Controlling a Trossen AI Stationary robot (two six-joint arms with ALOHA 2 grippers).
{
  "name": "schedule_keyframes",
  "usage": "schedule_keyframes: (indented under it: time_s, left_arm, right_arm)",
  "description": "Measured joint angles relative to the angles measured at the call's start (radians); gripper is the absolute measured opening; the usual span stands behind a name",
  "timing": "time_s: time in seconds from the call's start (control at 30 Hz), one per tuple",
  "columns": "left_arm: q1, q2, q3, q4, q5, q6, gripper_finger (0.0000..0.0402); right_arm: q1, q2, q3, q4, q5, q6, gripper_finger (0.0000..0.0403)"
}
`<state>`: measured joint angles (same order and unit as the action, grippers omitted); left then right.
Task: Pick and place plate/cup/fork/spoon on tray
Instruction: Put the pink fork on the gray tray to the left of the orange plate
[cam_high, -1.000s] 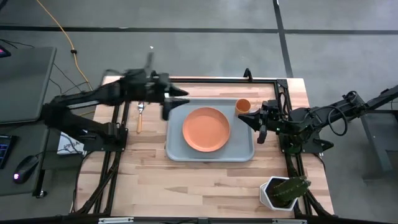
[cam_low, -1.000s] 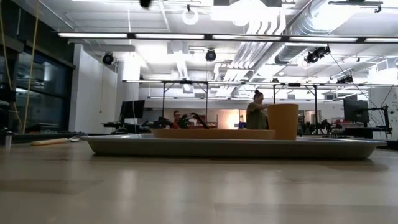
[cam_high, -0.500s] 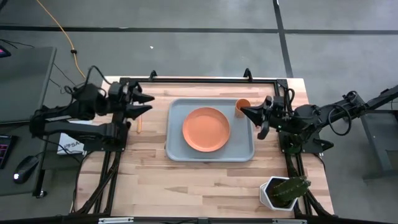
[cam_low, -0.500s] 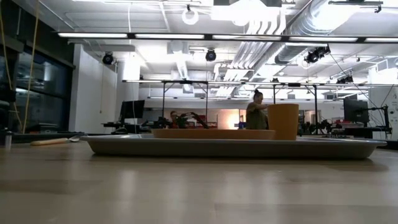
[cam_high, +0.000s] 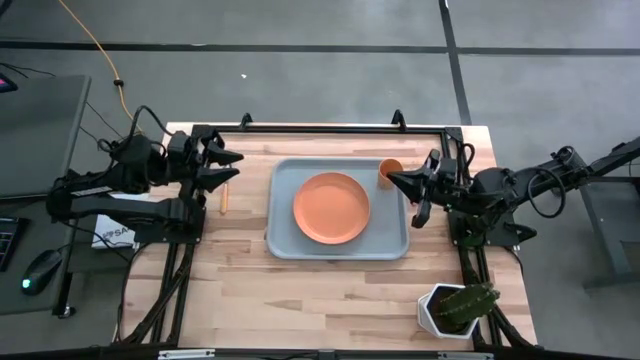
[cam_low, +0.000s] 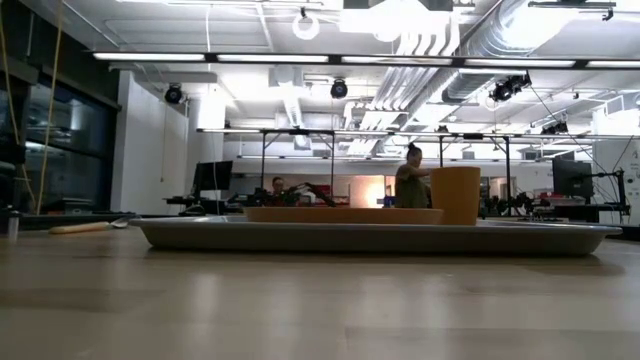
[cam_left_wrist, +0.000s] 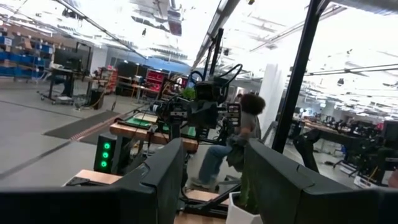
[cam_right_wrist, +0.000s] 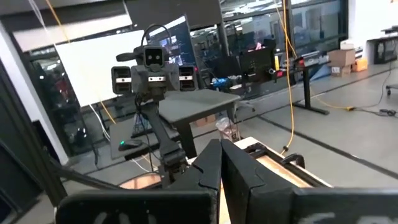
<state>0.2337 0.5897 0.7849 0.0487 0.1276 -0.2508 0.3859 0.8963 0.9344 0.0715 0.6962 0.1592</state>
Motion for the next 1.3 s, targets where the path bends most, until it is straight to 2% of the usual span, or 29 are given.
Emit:
schedule_keyframes:
  time_s: [0.13,0.27,0.37,0.5,0.7,0.83,0.9,1.0,1.13,1.3]
  left_arm:
    - [0.000,0.001,0.000,0.000,0.000,0.000,0.0161]
    - [0.000,0.001,0.000,0.000,-0.001,0.000,0.0161]
    - [0.000,0.001,0.000,0.000,-0.004,0.000,0.0161]
    - [0.000,0.001,0.000,0.000,-0.004,0.000,0.0161]
    - [0.000,0.001,0.000,0.000,-0.004,0.000,0.0161]
    - [0.000,0.001,0.000,0.000,-0.004,0.000,0.0161]
    - [0.000,0.002,0.000,0.000,-0.004,0.000,0.0161]
    - [0.000,0.004,0.000,0.000,-0.004,0.000,0.0161]
    - [0.000,0.007,0.000,0.000,-0.004,0.000,0.0161]
    - [0.000,0.008,0.000,0.000,-0.004,0.000,0.0161]
  right_arm:
    - [0.000,-0.004,0.000,-0.035,-0.011,0.000,0.0000]
    - [-0.012,-0.033,0.000,-0.131,-0.045,0.096,0.0012]
    - [-0.040,-0.069,0.000,-0.213,-0.100,0.160,0.0043]
    - [-0.090,-0.137,0.000,-0.307,-0.169,0.208,0.0103]
    - [-0.148,-0.227,0.000,-0.340,-0.389,0.246,0.0185]
    - [-0.166,-0.227,0.000,-0.229,-0.575,0.191,0.0212]
    - [-0.171,-0.215,0.000,-0.194,-0.629,0.140,0.0216]
    - [-0.182,-0.207,0.000,-0.218,-0.569,0.048,0.0217]
    - [-0.184,-0.210,0.000,-0.275,-0.412,0.093,0.0217]
    - [-0.183,-0.209,0.000,-0.286,-0.394,0.173,0.0217]
